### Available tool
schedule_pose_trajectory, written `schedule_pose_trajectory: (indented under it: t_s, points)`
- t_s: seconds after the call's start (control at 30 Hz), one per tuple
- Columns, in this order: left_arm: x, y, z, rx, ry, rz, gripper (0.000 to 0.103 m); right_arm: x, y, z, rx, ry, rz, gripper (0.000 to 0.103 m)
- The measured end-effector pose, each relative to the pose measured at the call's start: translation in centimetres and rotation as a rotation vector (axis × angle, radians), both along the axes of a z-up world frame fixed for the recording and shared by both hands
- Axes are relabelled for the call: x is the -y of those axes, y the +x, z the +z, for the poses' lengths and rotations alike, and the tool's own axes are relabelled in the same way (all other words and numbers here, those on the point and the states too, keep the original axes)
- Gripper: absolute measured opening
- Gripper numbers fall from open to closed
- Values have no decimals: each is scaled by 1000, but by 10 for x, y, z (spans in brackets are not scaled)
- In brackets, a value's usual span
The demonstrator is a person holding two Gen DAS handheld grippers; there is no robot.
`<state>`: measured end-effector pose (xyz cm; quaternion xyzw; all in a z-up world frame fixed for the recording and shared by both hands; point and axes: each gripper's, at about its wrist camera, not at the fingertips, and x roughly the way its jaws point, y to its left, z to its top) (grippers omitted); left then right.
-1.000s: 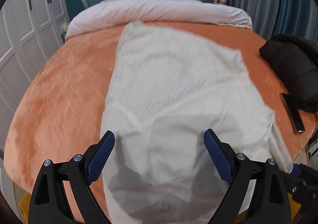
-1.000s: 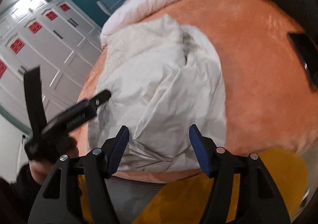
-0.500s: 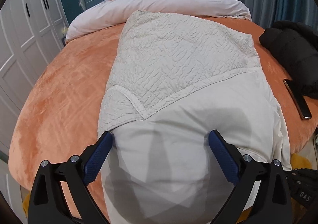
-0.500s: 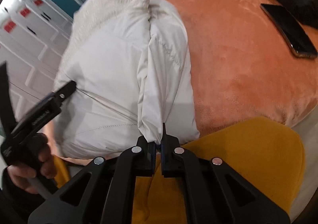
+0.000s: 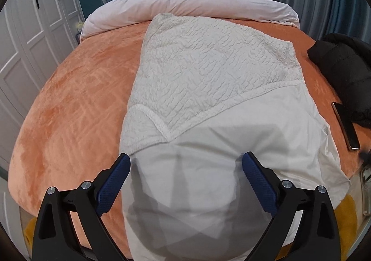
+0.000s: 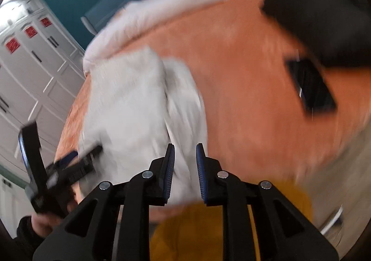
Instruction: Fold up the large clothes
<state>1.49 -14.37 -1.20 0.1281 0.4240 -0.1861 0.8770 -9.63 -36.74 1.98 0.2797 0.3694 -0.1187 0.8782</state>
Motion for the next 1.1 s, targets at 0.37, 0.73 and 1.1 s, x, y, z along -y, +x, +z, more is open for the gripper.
schedule_pose_trajectory:
  t_s: [0.37,0.73,1.1]
  points:
    - [18,63,51,107,-46,63,95,-3,128,23,1,-158,95,18]
    - [71,169,-5,-38,0,104,98,20,178,-75,-111,-66,49,20]
    - [82,172,-44,-5,52,122,98,24,177,-104,-49,-10,20,20]
